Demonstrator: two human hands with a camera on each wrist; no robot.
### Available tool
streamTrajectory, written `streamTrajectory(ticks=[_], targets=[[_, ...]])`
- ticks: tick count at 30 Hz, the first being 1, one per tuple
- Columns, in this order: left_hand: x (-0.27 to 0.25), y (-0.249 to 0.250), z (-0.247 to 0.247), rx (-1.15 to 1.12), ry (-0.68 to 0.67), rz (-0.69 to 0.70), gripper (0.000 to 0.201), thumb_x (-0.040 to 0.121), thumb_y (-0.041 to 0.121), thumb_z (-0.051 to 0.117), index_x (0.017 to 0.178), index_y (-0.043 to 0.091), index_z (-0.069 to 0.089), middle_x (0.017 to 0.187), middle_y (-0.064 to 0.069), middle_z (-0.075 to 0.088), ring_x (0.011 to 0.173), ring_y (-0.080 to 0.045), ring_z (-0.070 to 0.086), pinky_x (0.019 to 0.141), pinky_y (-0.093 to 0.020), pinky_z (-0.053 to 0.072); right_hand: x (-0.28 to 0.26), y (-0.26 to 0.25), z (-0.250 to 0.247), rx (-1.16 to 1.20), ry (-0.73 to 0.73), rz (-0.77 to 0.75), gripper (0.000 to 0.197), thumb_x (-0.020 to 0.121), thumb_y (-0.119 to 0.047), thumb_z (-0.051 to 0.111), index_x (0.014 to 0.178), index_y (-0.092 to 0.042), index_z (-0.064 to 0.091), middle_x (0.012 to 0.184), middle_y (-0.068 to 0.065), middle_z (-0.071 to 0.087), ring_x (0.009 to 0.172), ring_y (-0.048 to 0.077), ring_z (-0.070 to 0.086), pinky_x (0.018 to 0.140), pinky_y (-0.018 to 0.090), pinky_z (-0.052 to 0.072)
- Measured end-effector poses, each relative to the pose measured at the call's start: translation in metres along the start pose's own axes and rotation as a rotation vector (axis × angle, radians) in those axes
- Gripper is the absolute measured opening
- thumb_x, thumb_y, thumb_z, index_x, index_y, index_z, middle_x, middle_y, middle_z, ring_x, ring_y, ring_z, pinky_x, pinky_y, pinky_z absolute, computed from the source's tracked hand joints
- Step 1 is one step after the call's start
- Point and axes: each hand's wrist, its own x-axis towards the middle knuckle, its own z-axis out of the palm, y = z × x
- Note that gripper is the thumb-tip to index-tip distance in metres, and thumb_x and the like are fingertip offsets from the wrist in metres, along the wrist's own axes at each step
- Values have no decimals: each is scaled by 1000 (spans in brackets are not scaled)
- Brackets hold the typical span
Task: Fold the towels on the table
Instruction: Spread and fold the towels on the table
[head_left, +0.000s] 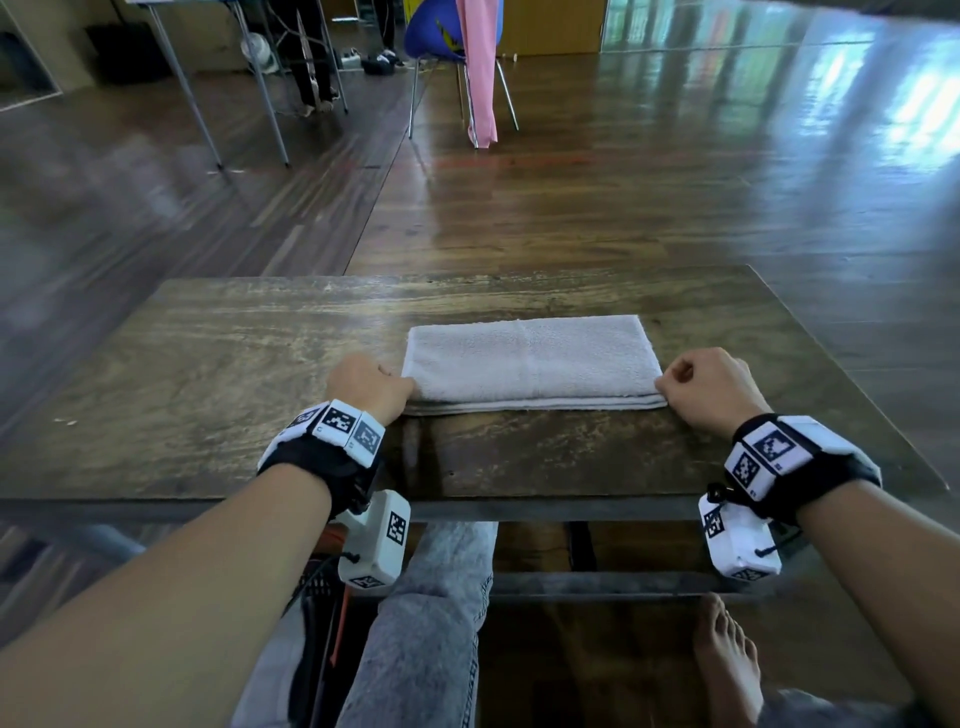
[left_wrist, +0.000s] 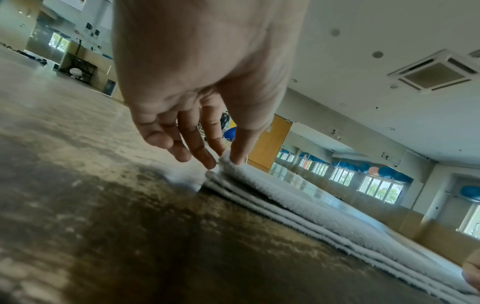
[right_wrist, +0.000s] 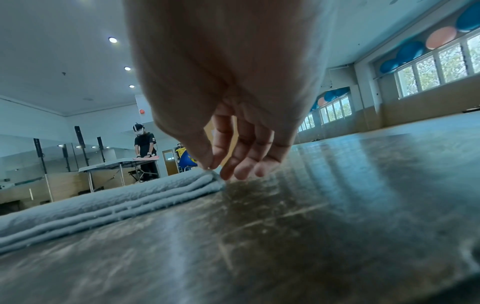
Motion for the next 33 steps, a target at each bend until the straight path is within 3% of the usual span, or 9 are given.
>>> streamTrajectory(ticks=[9, 12, 16, 19, 22, 25, 28, 31, 33], targets=[[-1, -1, -4, -121, -14, 9, 20, 78, 14, 80, 83, -5, 74, 79, -11, 73, 55, -9, 54, 42, -18, 36, 8, -6, 2, -20, -13, 30, 16, 86, -20, 72, 99, -15, 64, 103, 4, 63, 113, 29, 57, 87, 33, 43], [2, 1, -5, -209, 68, 9, 9, 75, 10, 76, 74, 2, 72, 72, -8, 71, 51, -8, 53, 36, -17, 39, 19, -10, -14, 45, -5, 48, 12, 81, -20, 74, 90, -16, 67, 94, 4, 69, 91, 25, 64, 78, 31, 50], [4, -3, -7, -130, 64, 5, 9, 72, 16, 75, 71, 10, 68, 65, 1, 64, 56, -9, 53, 46, -22, 34, 26, -10, -26, 64, -203, 47, 10, 81, -15, 78, 77, -12, 70, 64, 4, 68, 49, 12, 58, 46, 24, 46], [2, -8, 1, -49, 71, 42, 17, 72, 19, 74, 82, 12, 62, 78, -2, 65, 76, -21, 61, 57, -28, 44, 24, -9, -18, -97, -145, 12, 12, 81, -25, 76, 85, -20, 66, 91, 4, 71, 80, 19, 64, 71, 32, 52], [0, -8, 15, 65, 155, 302, 26, 77, 31, 68, 99, 19, 61, 105, -4, 61, 101, -25, 54, 82, -37, 46, 16, -17, -6, -109, 3, -252, 22, 89, -34, 66, 106, -22, 63, 107, 1, 64, 106, 24, 58, 91, 40, 48], [-7, -9, 28, 246, 16, 535, 24, 89, 45, 58, 106, 29, 61, 116, 4, 60, 112, -21, 49, 95, -40, 37, 5, -33, 7, -255, -170, -513, 29, 98, -42, 53, 122, -29, 61, 125, -4, 59, 123, 22, 50, 107, 48, 39], [-14, -7, 34, 345, 11, 547, 31, 89, 57, 49, 88, 30, 64, 100, 8, 61, 99, -17, 53, 94, -42, 36, -2, -46, 18, -398, -304, -520, 33, 100, -50, 41, 93, -31, 66, 100, -8, 60, 100, 20, 58, 99, 43, 40], [-19, 0, 36, 318, 48, 575, 44, 87, 57, 50, 64, 22, 61, 68, 11, 55, 67, -10, 53, 82, -37, 43, -5, -56, 25, -431, -184, -550, 54, 102, -47, 38, 57, -20, 52, 59, -7, 57, 64, 11, 54, 103, 39, 34], [-21, 5, 39, 240, 62, 644, 34, 88, 49, 58, 69, 21, 61, 72, 8, 54, 73, -13, 55, 75, -34, 46, -12, -62, 33, -435, -77, -595, 51, 101, -43, 40, 58, -21, 56, 59, -7, 56, 62, 9, 53, 106, 38, 30]])
